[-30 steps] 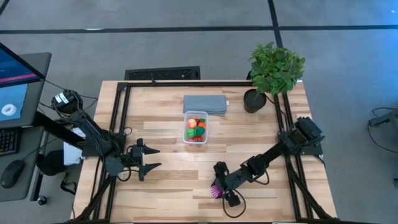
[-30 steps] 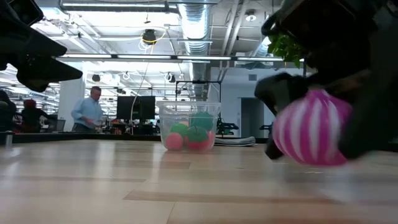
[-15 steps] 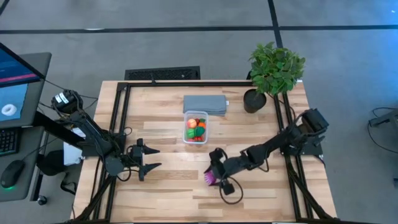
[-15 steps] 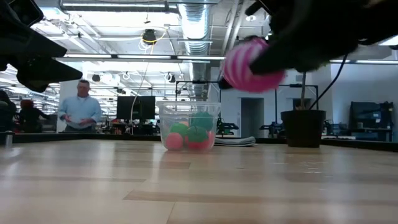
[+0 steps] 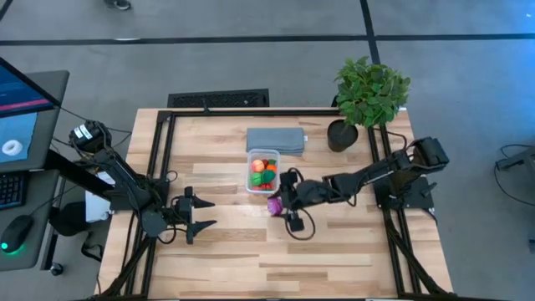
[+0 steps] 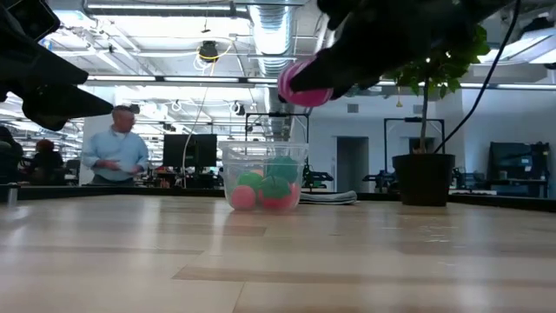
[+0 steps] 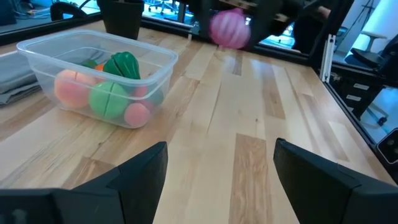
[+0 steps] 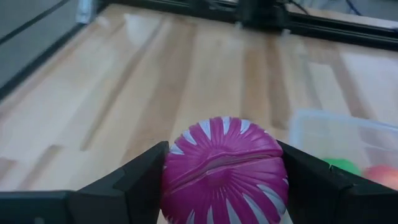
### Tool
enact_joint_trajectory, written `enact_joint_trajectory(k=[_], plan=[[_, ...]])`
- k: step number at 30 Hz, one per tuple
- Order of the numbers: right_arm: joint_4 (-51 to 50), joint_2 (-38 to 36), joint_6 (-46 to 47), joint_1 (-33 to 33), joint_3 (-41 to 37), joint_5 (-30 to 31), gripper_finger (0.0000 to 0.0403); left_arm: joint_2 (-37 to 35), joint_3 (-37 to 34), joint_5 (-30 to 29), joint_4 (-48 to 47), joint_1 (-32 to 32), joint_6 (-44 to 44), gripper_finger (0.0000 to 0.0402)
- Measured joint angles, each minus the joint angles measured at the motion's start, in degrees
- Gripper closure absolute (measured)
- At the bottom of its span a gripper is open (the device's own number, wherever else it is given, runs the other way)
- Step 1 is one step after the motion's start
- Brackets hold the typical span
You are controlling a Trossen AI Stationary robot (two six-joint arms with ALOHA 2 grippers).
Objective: Pick and placing Produce into tupperware
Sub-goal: Put the purple onion into the transparent bin
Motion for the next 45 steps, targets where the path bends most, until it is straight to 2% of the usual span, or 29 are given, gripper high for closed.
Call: enact_joint_trajectory(k=[8,19,39,45], plan=[[0.54,0.01,-0.17,-7.14,0.00,-1.92,0.0112,0.00,0.00,0.00,-0.29,-0.01,0.11,0.0120],[6.36,-0.01,-0.16,-14.13,0.07,-5.60,0.0112,0.00,0.00,0.00,-1.34,-0.02,0.33,0.0120],[4.89,0.64,3.86,-22.45,5.57,-16.01,0.0112,0.00,-0.02,-0.55,-1.38,-0.01,0.26,0.0120],[4.14,0.64,4.44,-23.83,5.57,-16.12,0.0112,0.00,-0.02,-1.67,-1.38,-0.01,0.26,0.0120]])
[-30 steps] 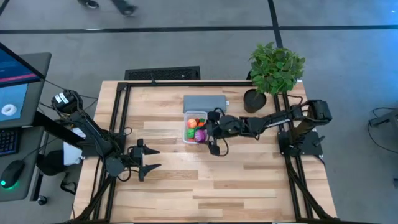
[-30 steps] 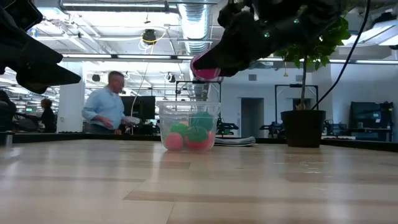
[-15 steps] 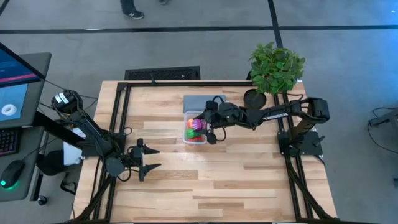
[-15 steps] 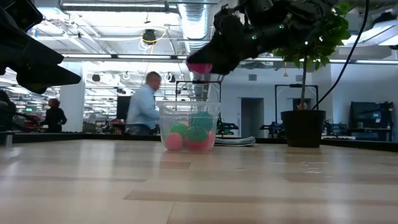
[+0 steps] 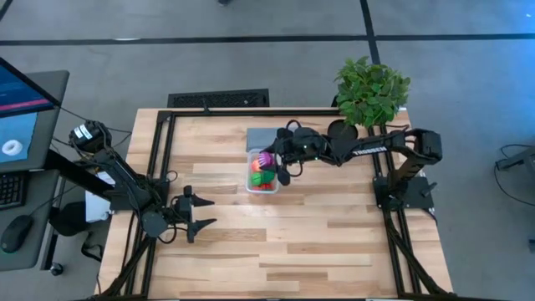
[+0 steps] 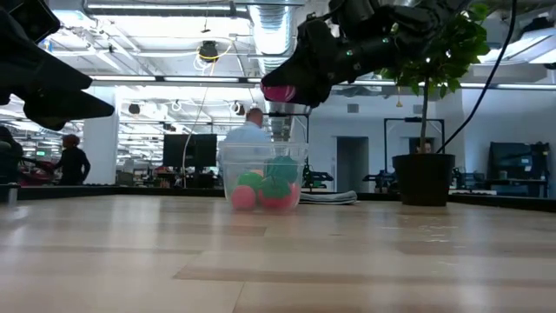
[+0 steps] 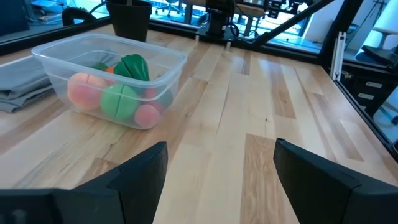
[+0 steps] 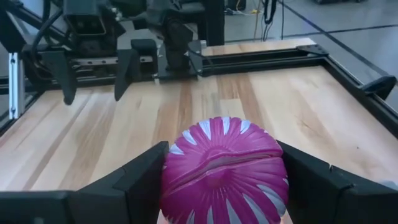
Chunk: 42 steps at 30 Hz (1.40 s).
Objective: Pick and placing Produce into tupperware
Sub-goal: Put the purple onion into the transparent bin
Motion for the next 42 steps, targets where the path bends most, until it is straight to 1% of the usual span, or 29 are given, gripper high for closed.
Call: enact_joint_trajectory(k=[3,7,9,13,16,21,31,35,42], plan=[[0.14,0.33,0.43,-0.56,0.00,0.25,0.0112,0.00,0.00,-0.37,0.02,-0.01,0.00,0.0120],[-0.29,4.42,1.42,-0.69,1.04,0.41,0.0112,0.00,0.00,-0.43,0.07,-0.01,0.01,0.0120],[0.82,7.59,1.50,-0.66,3.64,0.43,0.0112,0.00,0.00,-0.43,0.09,0.01,-0.03,0.0120],[-0.47,12.46,1.40,-0.61,7.59,0.08,0.0112,0.00,0.00,-0.08,0.02,0.01,-1.46,0.0120],[-3.02,14.04,0.71,-1.07,9.91,-0.21,0.0112,0.00,0.00,1.18,-0.17,0.00,-2.18,0.0120],[-6.71,14.32,0.48,-2.25,10.47,-0.18,0.0112,0.00,0.00,1.91,-0.39,0.01,-1.46,0.0120],[-7.27,14.32,0.87,-2.92,10.49,-0.18,0.0112,0.02,0.00,1.53,-0.74,-0.01,-0.45,0.0120],[-8.97,14.32,1.35,-2.94,10.49,-0.19,0.0112,0.01,0.00,1.48,-0.71,0.00,-0.56,0.0120],[-9.42,16.06,1.48,-2.92,10.50,-0.18,0.0112,0.00,-0.02,1.18,-0.27,0.01,-0.76,0.0120]])
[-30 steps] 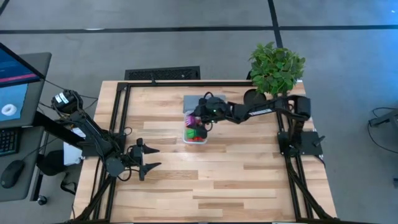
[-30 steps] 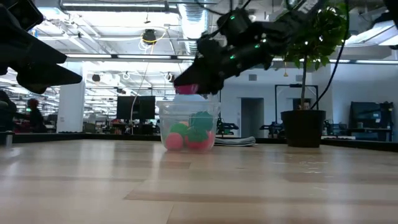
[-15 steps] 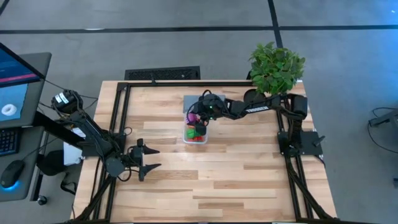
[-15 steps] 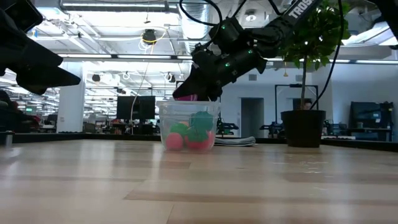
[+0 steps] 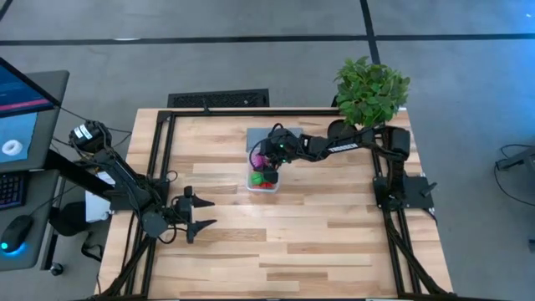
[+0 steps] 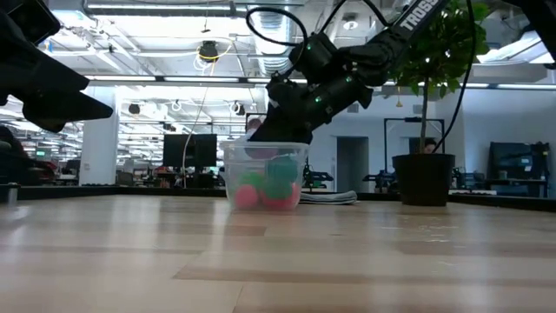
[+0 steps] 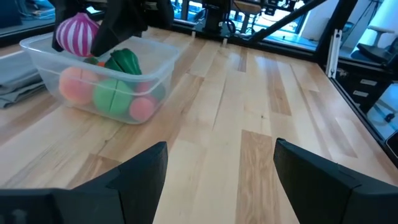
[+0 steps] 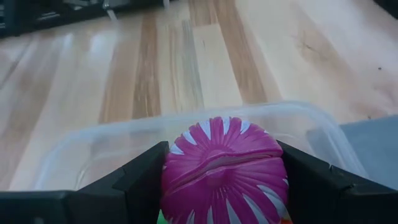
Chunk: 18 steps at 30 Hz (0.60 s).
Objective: Pick and placing Produce into tupperware
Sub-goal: Put the purple onion into the transparent bin, then return to Home Position
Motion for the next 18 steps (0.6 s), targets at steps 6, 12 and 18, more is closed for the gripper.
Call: enact_joint_trajectory(k=[6,12,18], plan=[[0.59,-0.01,-0.04,0.00,-0.01,-0.03,0.0112,0.00,0.00,0.00,0.01,0.00,-0.46,0.0120],[0.80,-0.01,-1.21,0.00,-0.01,-0.53,0.0111,0.00,0.00,-0.02,0.01,0.00,-0.41,0.0120],[1.73,-0.01,-1.09,0.00,-0.01,-3.30,0.0081,0.00,0.00,-0.02,-0.01,0.00,-0.38,0.0120]])
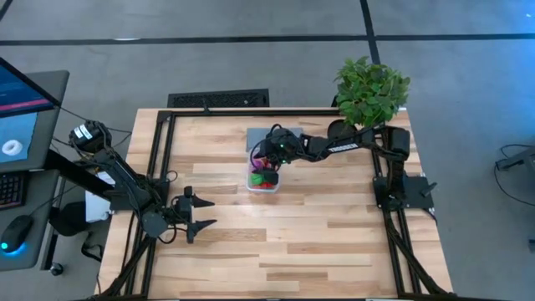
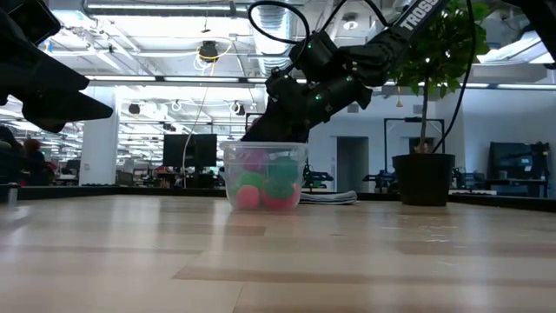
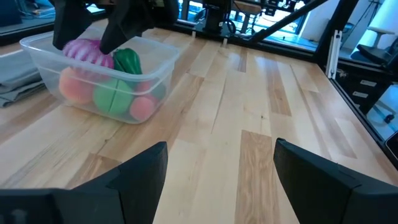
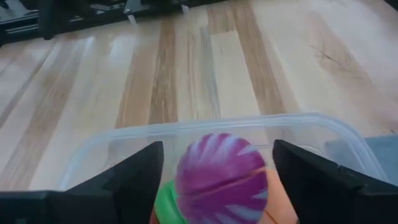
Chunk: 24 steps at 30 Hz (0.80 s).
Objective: Pick and placing Produce into tupperware
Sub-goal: Return to Home Position
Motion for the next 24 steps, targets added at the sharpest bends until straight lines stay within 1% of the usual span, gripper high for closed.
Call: enact_joint_trajectory(k=[4,8,14,20,22,24], plan=[[-0.04,0.00,0.02,0.02,0.00,0.02,0.0050,0.00,0.00,0.00,0.00,0.00,0.00,0.0120],[-0.47,-0.37,0.02,0.00,-0.02,-0.02,0.0031,0.01,0.00,0.00,0.00,0.00,-0.02,0.0120],[-3.40,-4.98,-1.54,1.00,-0.07,-0.04,0.0029,0.00,0.00,0.07,-0.04,-0.01,-0.02,0.0120],[-9.95,-12.16,-3.11,2.04,-0.02,0.02,0.0029,0.00,0.00,0.01,-0.35,-0.02,0.70,0.0120],[-11.85,-14.50,-2.49,2.49,-0.02,0.04,0.0029,0.02,0.00,-1.81,-0.28,-0.02,0.96,0.0120],[-15.15,-17.02,-1.62,3.06,-0.02,0.04,0.0029,0.02,0.00,-5.73,0.34,-0.02,0.87,0.0120]])
